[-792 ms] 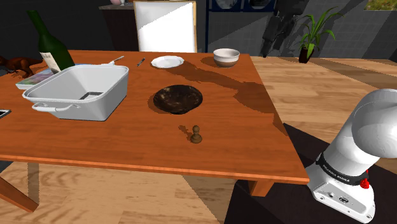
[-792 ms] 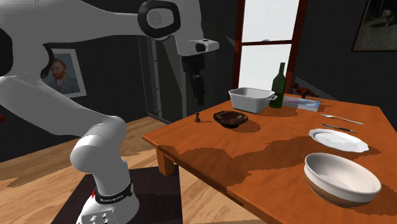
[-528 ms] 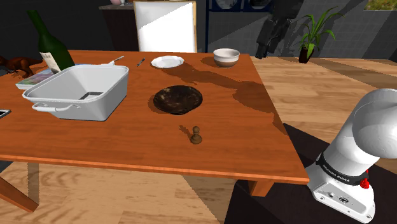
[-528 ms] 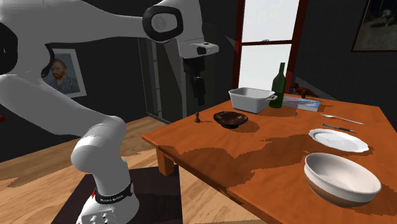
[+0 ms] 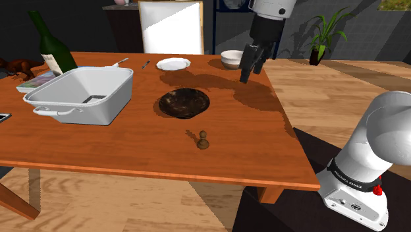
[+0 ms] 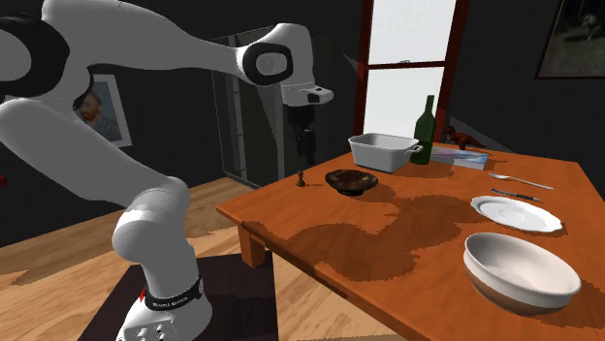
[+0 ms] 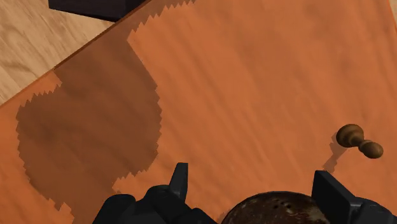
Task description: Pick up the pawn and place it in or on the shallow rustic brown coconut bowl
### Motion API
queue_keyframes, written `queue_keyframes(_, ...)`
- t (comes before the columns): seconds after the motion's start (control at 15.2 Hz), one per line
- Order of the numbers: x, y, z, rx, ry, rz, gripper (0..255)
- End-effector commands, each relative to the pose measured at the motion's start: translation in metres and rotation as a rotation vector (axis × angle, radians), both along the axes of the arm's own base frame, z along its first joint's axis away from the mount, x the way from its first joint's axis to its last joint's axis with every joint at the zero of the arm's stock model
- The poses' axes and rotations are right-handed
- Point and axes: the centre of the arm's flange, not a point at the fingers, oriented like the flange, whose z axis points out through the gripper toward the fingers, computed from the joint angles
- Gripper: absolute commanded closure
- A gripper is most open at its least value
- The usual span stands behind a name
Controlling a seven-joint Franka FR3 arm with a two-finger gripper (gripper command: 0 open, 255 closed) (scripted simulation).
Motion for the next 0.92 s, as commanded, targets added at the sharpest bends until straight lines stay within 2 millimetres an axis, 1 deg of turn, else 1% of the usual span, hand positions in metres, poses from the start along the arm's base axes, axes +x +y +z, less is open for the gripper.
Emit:
queue_keyframes(0.0,0.007,0.025,-0.013,0.002,0.006,0.021,0)
queue_keyframes(0.46,0.022,0.107,-0.051,0.005,0.030,0.097,0)
queue_keyframes(0.86,0.028,0.178,-0.083,0.007,0.050,0.162,0)
